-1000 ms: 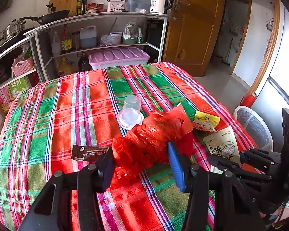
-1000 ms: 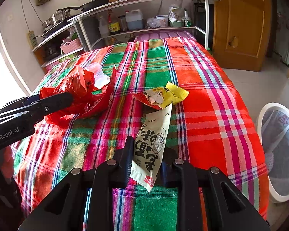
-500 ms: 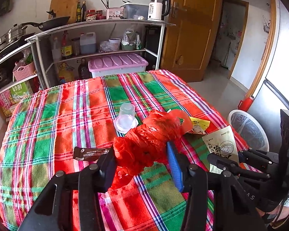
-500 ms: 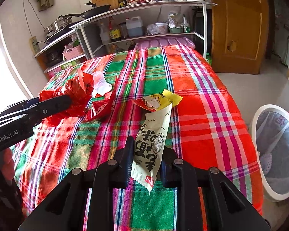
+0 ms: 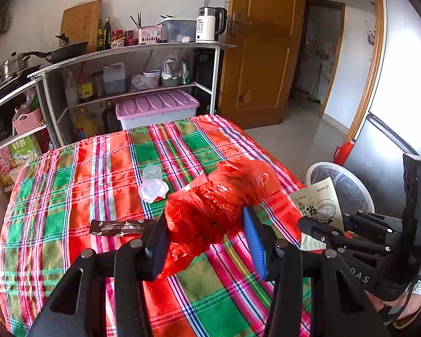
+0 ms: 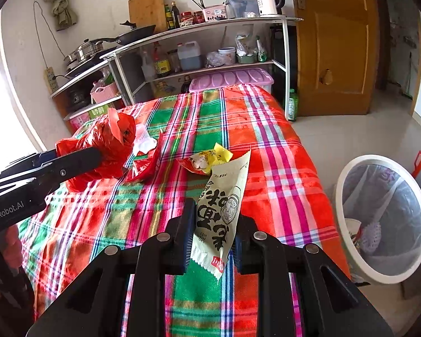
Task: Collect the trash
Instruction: 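Carry the beige packet and red plastic bag in both tools over the bin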
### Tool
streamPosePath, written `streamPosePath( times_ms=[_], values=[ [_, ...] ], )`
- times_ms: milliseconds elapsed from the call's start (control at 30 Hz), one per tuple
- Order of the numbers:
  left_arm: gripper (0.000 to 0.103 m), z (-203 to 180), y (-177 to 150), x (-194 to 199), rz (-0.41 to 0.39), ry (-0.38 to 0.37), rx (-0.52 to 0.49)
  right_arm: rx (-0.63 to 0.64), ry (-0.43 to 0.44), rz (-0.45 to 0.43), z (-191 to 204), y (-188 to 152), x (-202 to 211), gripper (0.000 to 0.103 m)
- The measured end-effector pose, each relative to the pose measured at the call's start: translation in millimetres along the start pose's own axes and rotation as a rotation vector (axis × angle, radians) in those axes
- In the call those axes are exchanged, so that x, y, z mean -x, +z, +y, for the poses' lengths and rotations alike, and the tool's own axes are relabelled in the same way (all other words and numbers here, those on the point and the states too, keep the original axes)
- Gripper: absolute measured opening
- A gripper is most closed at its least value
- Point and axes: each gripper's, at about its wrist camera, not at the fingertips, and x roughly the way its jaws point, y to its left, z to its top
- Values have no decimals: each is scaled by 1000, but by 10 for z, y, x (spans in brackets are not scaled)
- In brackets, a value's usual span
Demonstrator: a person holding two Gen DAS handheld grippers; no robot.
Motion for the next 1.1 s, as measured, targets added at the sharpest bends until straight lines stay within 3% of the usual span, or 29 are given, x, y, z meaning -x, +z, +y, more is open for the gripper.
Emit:
streamPosePath(
  times_ms=[767, 1100],
  values=[
    [51, -1065, 198, -164, -13, -162, -121, -137, -119, -108, -866, -71, 714, 24],
    [51, -1635, 295, -454, 26, -276, -163, -219, -209, -116, -1423, -147, 906, 24]
  ],
)
